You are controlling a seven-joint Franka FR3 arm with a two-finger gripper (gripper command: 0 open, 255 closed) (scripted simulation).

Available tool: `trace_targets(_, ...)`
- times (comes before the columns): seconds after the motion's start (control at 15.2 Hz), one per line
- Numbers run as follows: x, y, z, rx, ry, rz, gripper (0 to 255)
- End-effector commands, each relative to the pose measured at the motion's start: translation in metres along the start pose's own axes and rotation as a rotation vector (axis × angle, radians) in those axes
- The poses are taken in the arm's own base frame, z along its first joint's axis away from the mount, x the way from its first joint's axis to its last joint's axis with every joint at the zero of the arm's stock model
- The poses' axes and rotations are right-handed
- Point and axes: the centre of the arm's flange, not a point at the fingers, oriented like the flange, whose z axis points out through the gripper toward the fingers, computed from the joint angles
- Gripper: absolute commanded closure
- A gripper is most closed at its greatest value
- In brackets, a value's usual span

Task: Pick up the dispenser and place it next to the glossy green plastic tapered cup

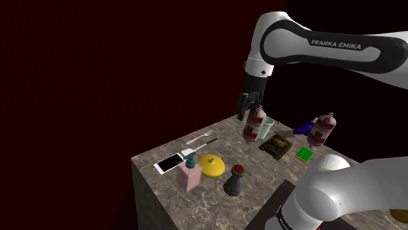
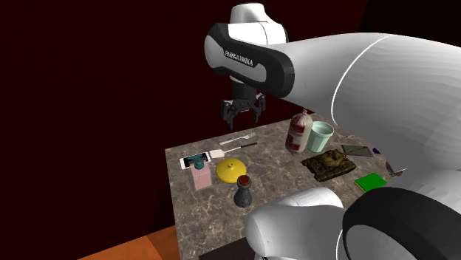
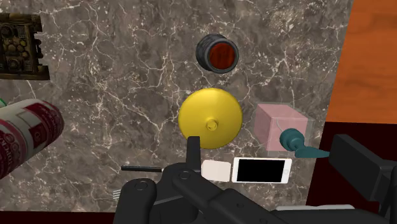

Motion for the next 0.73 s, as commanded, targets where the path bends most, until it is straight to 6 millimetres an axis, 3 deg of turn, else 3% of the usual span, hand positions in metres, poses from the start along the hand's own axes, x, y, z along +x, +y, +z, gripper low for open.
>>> trace_targets(0.0,0.0,0.0,0.0,0.0,0.0,0.0,0)
trace_targets(0.66,0.075,-0.068,0.086,0.025,-0.029,-0.071,0)
